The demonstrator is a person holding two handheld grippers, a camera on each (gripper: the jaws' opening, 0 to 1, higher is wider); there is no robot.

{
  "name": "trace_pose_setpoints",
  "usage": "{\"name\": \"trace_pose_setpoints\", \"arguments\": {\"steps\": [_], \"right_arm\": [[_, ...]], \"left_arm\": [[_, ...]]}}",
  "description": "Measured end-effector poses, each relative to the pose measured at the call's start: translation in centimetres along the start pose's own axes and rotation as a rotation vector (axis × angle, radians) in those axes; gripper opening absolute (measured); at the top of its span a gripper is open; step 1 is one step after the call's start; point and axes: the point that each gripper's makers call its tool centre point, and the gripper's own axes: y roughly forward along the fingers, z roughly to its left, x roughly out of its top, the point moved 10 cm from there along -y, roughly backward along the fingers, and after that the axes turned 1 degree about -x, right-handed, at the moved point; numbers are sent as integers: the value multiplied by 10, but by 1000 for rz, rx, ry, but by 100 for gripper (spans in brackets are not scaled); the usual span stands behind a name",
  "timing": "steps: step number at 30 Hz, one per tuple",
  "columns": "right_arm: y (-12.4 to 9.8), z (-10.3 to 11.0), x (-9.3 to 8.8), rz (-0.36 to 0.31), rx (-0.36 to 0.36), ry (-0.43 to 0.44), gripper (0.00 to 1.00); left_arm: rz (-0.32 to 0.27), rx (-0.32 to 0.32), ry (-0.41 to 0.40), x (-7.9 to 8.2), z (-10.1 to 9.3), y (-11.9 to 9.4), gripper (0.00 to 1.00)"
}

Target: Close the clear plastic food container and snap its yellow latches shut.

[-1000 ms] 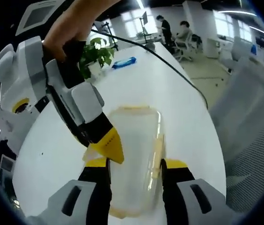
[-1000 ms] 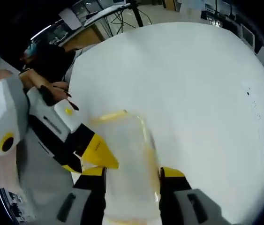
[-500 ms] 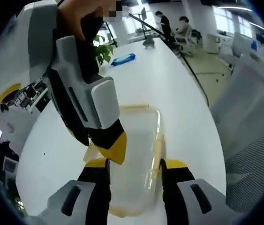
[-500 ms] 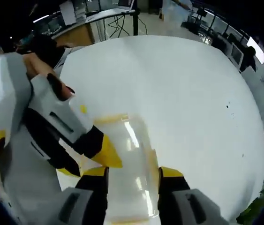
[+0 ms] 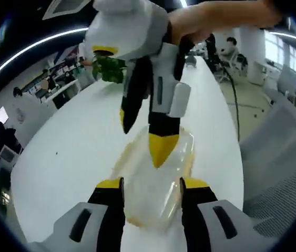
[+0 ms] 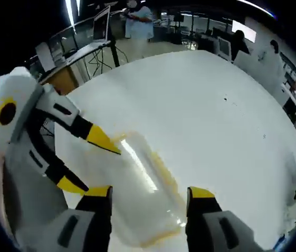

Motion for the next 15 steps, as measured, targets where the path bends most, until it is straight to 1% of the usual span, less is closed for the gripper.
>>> {"name": "trace_pose_setpoints", "arguments": {"steps": [2,3,5,7,9,11,15], "right_arm": [[-7,-1,-7,-23,-21,37,55],[-10,-2,-10,-32,-27,55,55],[-14,-2,-19,-37,-21,89,55],[-16,1,-27,-65,-8,158,56],[-18,3,-35,-80,-15,205,57],[-19,3,-45,-79,-29,230,57],[-17,8,-63,-76,-33,282,56]], "left_arm": [[-3,26,-30,-2,6,-3,41],[-6,36,-64,-4,9,-4,42],[-11,38,-124,-9,13,-5,43],[-17,47,-185,-14,15,-5,44],[-30,46,-246,-20,15,-4,47],[-22,53,-267,-26,15,-4,49],[-14,85,-337,-36,16,-5,49]]}}
